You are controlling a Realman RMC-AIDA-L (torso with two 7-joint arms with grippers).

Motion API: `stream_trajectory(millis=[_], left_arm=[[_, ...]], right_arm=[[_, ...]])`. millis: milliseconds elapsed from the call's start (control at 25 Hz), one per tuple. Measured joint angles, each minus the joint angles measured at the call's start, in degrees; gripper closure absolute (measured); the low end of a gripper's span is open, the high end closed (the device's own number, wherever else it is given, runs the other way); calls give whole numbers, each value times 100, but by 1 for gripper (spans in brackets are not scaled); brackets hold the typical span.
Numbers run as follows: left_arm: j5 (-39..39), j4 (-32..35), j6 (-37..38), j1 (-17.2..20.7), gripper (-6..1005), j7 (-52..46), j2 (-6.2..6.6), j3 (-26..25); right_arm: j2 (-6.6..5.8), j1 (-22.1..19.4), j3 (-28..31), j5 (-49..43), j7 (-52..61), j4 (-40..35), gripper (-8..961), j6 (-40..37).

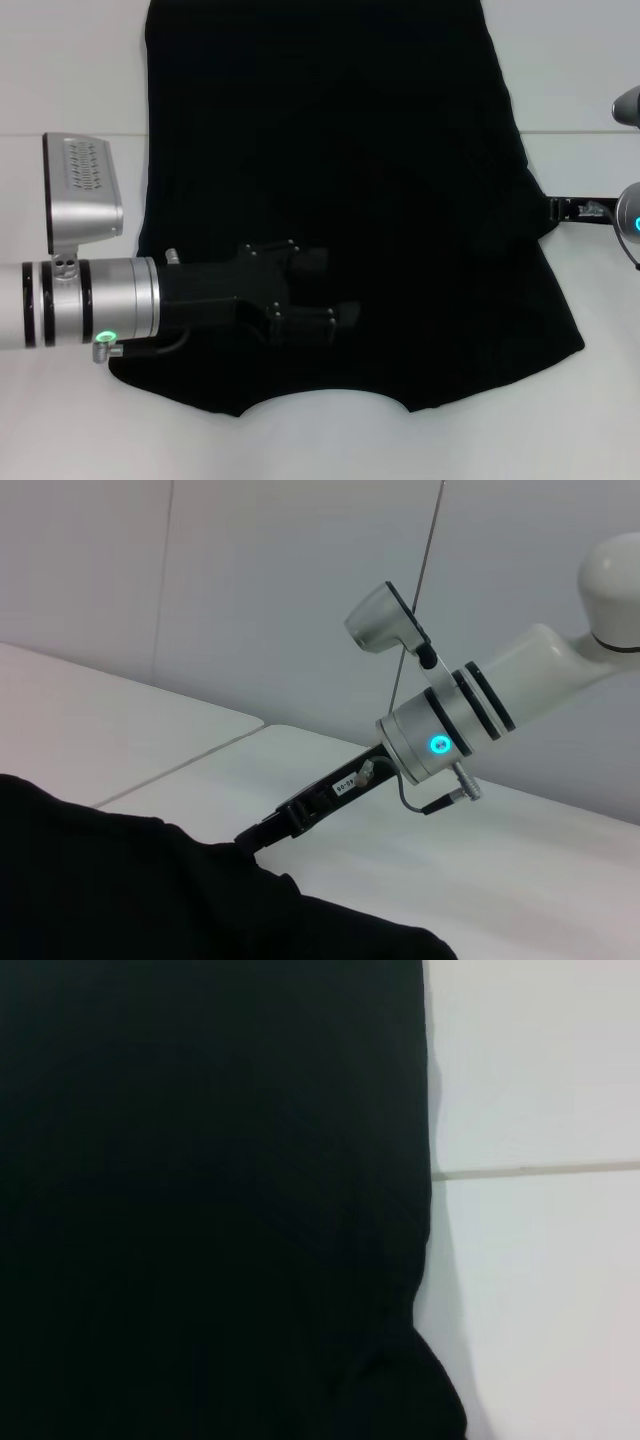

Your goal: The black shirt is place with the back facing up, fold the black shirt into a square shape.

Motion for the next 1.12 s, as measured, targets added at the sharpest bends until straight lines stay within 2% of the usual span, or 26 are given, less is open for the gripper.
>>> stream_trajectory(millis=[520, 760, 1120], left_arm=[[2, 0, 0, -13, 126, -2, 0, 0], [4, 0, -19, -19, 127, -2, 0, 0], [25, 0, -39, -2, 126, 12, 0, -60]], right_arm=[[15, 273, 3, 85, -119, -91, 930, -36], [125, 518, -1, 80, -124, -92, 920, -43], [191, 700, 11, 84, -84, -51, 906, 14]])
